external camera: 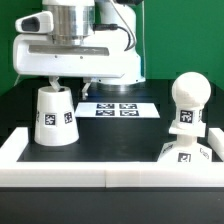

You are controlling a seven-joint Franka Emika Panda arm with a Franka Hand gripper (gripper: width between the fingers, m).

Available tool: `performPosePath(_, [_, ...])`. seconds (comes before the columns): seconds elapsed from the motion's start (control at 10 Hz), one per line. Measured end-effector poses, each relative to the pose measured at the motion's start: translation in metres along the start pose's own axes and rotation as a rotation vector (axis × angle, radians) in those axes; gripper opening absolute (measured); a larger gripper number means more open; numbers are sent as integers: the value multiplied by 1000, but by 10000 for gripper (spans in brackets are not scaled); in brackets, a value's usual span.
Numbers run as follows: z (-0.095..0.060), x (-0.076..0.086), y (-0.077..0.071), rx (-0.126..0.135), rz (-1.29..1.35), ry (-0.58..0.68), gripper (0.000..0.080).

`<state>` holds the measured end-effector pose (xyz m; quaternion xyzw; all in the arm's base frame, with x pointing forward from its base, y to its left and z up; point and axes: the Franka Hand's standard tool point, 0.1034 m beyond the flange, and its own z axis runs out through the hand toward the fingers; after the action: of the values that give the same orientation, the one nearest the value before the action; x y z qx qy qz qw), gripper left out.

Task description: Assemble lamp

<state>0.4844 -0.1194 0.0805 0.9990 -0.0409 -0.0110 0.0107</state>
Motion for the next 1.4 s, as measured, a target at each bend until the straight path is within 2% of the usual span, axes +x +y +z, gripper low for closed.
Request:
performPosePath(0.1, [0, 0, 0, 0, 0, 0, 113])
performPosePath(0.2, [0, 0, -1, 0, -1, 1, 43])
performPosePath(0.6, [0, 1, -1, 0, -2, 1, 43])
performPosePath(0.7, [-2, 1, -9, 5, 28, -5, 43])
performPosePath(0.9, [-23, 11, -53, 40, 66, -16, 43])
performPosePath(1.2, [-61, 45, -112, 100, 169, -29, 44])
performPosePath(1.3, [-80, 59, -127, 120, 199, -37, 44])
performPosePath(1.4, [-94, 69, -132, 127, 198, -31, 44])
